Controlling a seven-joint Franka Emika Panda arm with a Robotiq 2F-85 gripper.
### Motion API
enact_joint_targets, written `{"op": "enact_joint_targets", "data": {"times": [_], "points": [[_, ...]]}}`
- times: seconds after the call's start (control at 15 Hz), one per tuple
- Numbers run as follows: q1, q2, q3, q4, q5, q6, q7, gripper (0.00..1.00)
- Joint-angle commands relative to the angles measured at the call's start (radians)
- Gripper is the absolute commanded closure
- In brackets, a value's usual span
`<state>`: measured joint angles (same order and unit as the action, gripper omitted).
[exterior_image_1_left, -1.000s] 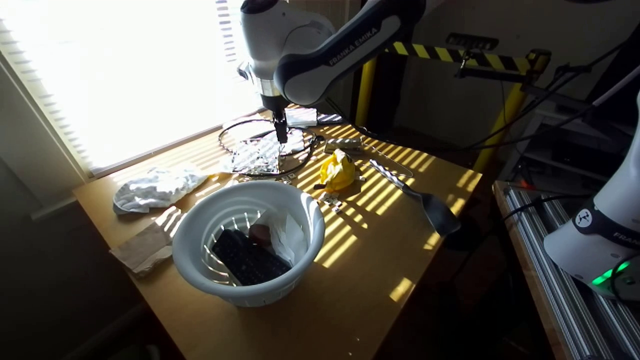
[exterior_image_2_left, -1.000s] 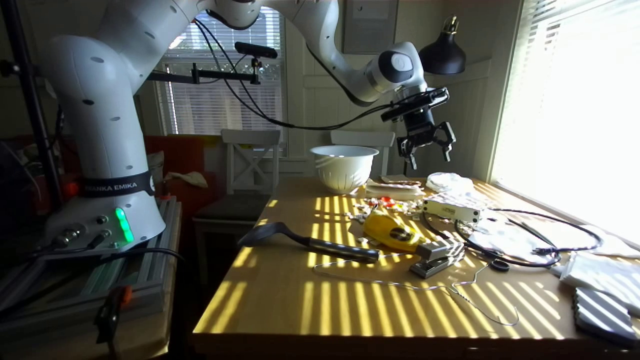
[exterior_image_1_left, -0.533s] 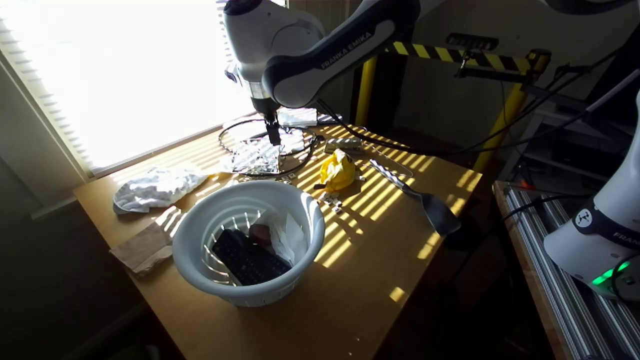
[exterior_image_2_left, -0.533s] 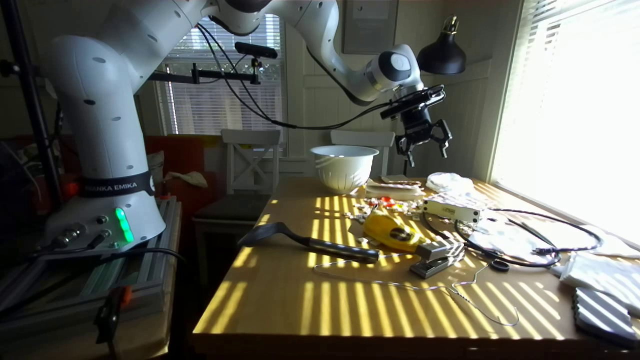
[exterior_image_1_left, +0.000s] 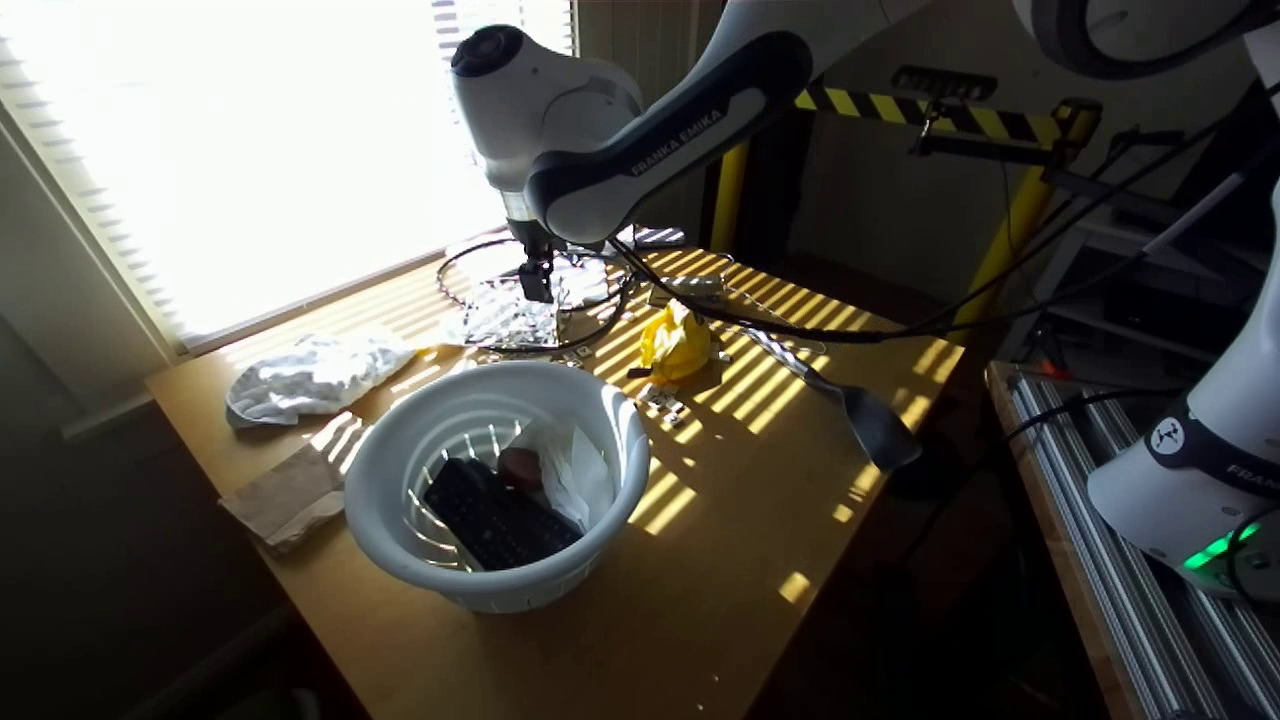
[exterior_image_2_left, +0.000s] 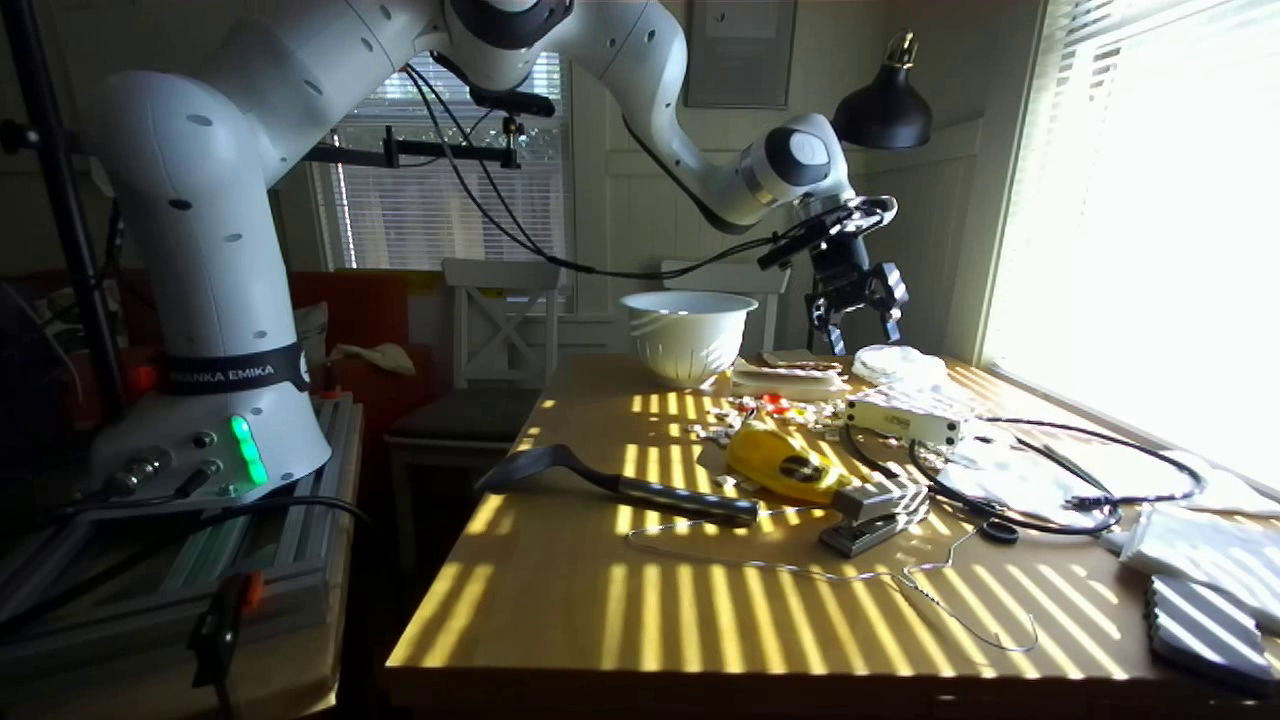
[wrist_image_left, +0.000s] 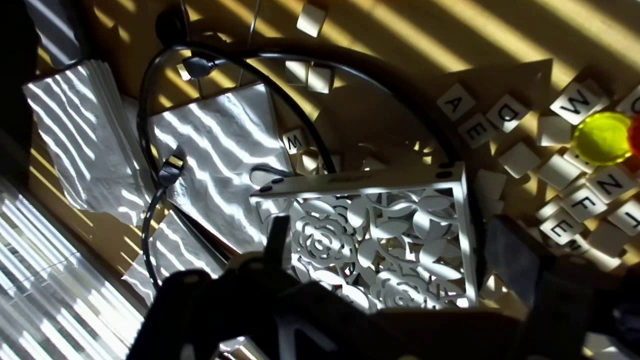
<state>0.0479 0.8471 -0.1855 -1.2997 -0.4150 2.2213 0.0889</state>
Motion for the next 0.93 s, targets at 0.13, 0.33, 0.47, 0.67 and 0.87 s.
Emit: {"op": "enact_joint_targets", "data": {"times": [0.13,0.33,0.47,0.67,0.87], "points": [[0.024,0.168,-0.068,0.198,-0.006,-0.048,0.144,0.00],[0.008,0.224,-0.035,0.269,0.016,-0.082,0.059,0.00],[0.005,0.253,-0.023,0.302,0.013,-0.086,0.006,0.00],[-0.011,0.284,0.002,0.346,0.013,-0.072,-0.113,0.00],[-0.020,0.314,0.016,0.397,0.020,-0.107,-0.213,0.00]]}}
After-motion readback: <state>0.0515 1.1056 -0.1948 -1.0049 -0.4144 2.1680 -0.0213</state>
